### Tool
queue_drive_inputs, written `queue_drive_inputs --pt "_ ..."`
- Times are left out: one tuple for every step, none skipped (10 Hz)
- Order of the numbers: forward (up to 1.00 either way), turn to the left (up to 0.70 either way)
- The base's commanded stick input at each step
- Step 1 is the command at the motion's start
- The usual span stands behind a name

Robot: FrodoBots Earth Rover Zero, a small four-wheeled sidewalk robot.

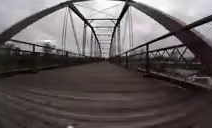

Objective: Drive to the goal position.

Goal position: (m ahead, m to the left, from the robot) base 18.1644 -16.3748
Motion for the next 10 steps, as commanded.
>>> queue_drive_inputs --pt "1.00 0.00" --pt "1.00 0.00" --pt "1.00 0.00" --pt "1.00 0.00" --pt "1.00 0.00" --pt "1.00 0.00" --pt "1.00 0.00" --pt "1.00 0.00" --pt "1.00 0.00" --pt "1.00 0.00"
